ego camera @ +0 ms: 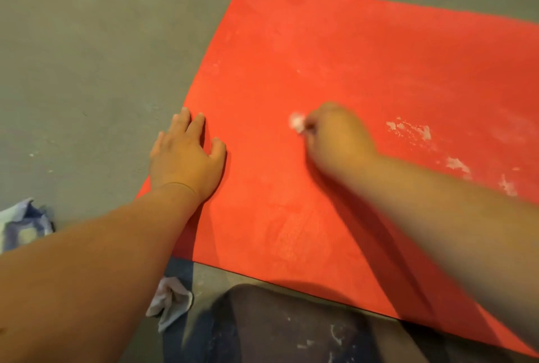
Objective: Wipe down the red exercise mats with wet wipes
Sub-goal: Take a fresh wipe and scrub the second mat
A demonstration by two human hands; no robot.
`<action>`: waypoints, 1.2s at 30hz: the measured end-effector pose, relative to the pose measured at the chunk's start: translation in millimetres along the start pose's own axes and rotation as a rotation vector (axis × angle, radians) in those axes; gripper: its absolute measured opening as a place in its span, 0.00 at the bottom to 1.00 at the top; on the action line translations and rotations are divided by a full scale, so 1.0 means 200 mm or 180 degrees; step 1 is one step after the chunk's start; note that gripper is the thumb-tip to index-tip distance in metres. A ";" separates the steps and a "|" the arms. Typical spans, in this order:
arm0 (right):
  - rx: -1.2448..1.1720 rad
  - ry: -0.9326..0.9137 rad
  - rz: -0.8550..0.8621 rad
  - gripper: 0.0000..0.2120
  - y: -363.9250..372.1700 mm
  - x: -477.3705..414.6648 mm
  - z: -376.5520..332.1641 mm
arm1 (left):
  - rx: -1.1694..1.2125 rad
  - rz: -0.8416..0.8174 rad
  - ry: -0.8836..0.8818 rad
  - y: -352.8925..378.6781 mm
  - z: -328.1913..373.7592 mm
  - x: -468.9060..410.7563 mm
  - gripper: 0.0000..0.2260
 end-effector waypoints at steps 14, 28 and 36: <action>-0.0111 -0.0055 0.0258 0.10 -0.12 -0.47 0.20 | -0.0037 0.0018 -0.0071 -0.02 -0.03 -0.08 0.27; -0.0195 -0.0618 0.0080 0.10 -0.14 -0.93 0.04 | -0.0104 -0.0255 -0.0186 -0.03 -0.01 -0.06 0.29; -0.0534 -0.2123 -0.0860 0.08 0.08 -0.69 -0.53 | -0.0145 -0.0455 -0.0281 -0.02 0.00 -0.08 0.28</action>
Point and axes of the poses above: each hand's wrist, its own x-axis away from the middle knuckle, its own y-axis out of the palm, z = x × y, the point moved 10 cm from there along -x, towards the middle knuckle, and after that the axes turned 12 degrees about -z, right-handed, at the moved point
